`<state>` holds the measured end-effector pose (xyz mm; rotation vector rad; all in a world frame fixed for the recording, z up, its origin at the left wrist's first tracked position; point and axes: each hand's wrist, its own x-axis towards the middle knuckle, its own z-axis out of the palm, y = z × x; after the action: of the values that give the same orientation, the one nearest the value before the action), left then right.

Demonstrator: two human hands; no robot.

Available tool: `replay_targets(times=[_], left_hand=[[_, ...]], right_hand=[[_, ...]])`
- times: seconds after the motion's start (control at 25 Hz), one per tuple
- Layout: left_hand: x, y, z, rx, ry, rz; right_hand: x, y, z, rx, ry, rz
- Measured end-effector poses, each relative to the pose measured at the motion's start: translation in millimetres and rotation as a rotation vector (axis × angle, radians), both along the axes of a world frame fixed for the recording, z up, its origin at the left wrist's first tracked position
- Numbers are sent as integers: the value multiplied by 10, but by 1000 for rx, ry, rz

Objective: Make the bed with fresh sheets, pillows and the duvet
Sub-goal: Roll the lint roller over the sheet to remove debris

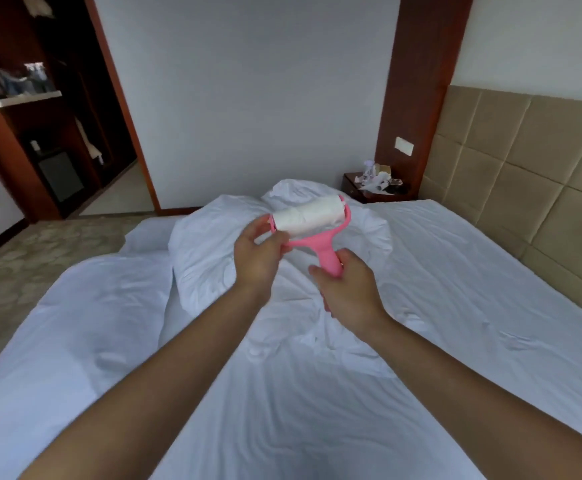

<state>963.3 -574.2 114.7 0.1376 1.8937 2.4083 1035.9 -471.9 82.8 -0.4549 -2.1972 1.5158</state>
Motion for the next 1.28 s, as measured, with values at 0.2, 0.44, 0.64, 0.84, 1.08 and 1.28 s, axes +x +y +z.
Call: replay_targets(times=[0.2,0.44,0.64,0.84,1.08,1.28], left_hand=[[1,-499,22,-79,35,155],[-195,-1226,-140,-98,24,200],[-679,-2130,-168,-101,24,202],[-1299,-3034,-229,-142,7,178],[-1902,-3635,-257,-173,-28,215],[-2350,-3960,-222,-193,-5,302]], right_hand=[[-170,-365,20,25,-6,137],[-358,-1087,-90,1,-30,194],[-852,-2051,-107,8,-19,174],[-1367,-2986,-151,-35,-46,144],[-2089,-3579,-194,-11,-65,188],[-2671,-3883,-250,-14,-25,271]])
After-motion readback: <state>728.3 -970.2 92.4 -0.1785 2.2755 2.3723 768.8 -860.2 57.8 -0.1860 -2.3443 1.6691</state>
